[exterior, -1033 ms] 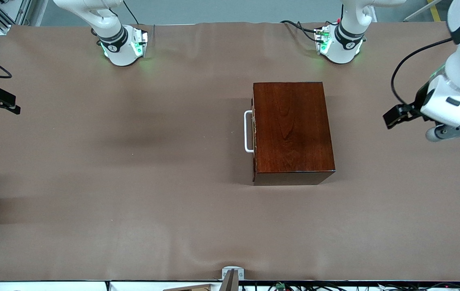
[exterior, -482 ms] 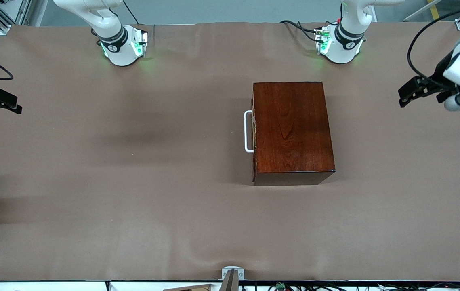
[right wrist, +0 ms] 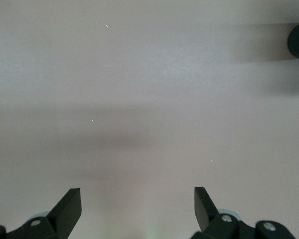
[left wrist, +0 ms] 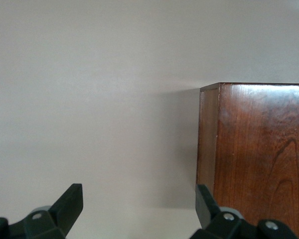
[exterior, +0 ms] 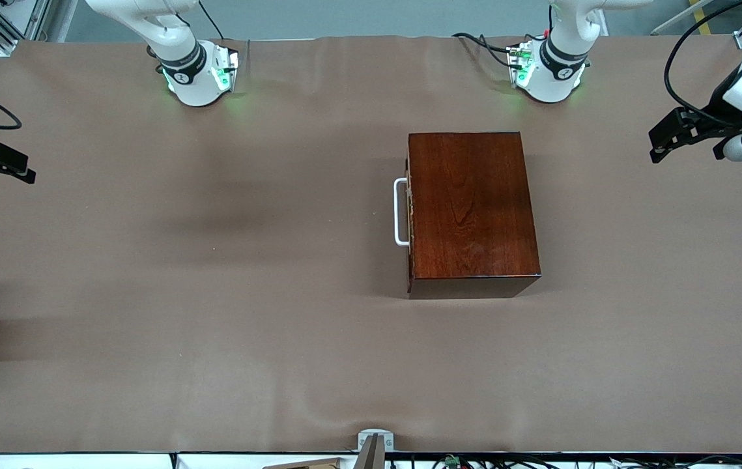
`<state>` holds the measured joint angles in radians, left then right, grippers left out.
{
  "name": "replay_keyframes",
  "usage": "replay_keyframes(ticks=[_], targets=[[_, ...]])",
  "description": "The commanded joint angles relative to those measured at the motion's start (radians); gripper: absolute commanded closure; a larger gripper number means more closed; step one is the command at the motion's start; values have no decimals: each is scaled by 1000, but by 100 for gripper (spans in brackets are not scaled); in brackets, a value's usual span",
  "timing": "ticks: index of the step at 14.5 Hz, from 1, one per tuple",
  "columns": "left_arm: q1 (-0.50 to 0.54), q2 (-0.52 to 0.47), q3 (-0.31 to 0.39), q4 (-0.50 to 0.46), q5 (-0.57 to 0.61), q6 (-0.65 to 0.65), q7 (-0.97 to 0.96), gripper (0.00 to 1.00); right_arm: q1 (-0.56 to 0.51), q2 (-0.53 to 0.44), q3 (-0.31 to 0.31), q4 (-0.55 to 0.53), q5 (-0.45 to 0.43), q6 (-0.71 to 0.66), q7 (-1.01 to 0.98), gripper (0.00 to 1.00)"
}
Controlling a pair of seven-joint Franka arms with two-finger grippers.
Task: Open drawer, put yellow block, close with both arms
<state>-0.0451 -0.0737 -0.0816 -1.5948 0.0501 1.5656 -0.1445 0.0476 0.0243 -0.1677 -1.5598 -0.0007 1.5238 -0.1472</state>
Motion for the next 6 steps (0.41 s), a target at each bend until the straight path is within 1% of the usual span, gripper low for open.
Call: replay_keyframes(ticks=[1, 6], targets=[[22, -1, -6, 3, -15, -9, 48, 0, -9, -17, 13, -2, -16, -10, 15, 0], [42, 2, 0, 3, -15, -18, 45, 0, -8, -17, 13, -2, -16, -11, 15, 0]])
